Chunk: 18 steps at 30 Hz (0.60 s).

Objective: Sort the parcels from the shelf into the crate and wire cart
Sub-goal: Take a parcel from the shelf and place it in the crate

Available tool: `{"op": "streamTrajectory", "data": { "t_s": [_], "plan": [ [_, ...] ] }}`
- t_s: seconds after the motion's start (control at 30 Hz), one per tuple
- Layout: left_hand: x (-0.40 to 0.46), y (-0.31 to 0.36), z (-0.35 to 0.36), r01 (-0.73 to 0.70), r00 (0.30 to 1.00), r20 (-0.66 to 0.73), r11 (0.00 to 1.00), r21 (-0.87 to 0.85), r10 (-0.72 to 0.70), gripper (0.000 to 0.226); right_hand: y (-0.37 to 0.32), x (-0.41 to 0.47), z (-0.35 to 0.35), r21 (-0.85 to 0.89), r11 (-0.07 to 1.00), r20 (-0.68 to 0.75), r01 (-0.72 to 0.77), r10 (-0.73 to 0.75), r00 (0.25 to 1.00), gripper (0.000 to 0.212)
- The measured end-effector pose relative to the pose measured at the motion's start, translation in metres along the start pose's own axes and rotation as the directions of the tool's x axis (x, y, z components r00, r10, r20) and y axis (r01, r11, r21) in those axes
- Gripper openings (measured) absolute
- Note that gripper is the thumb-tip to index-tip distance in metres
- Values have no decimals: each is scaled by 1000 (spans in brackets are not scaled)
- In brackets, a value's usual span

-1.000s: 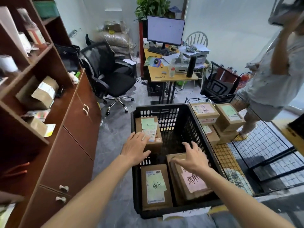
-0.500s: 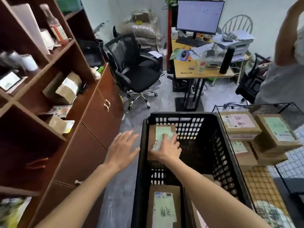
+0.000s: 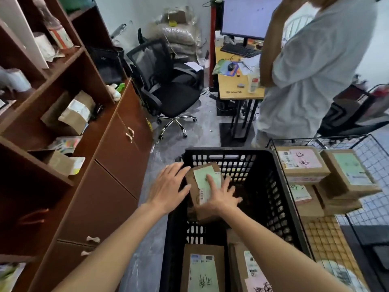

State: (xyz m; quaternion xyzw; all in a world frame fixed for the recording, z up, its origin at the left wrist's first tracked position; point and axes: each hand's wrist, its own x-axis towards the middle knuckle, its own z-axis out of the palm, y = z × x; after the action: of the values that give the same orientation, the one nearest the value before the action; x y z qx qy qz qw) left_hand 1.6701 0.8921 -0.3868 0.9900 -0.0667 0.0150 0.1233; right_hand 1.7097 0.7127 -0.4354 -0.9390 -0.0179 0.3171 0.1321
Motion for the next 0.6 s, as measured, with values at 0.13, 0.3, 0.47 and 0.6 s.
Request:
{"op": "streamTrajectory", "data": {
  "t_s": [0.13, 0.3, 0.47, 0.6],
  "plan": [
    [8, 13, 7, -29, 991, 130, 999, -23, 31, 63, 7, -6, 0, -100, 992, -75, 77, -84, 994, 128],
    [24, 28, 19, -29, 962, 274, 998, 64, 10, 73, 46, -1, -22, -246, 924, -15, 294, -307, 952, 126],
    [45, 36, 39, 0, 875, 479, 987, 159, -77, 97, 70, -5, -8, 88, 986, -138, 143, -130, 982, 136],
    [51, 30, 53, 188, 840, 533, 975, -117, -97, 108, 87, -7, 1, 352, 934, -172, 70, -9, 985, 122]
  ]
}}
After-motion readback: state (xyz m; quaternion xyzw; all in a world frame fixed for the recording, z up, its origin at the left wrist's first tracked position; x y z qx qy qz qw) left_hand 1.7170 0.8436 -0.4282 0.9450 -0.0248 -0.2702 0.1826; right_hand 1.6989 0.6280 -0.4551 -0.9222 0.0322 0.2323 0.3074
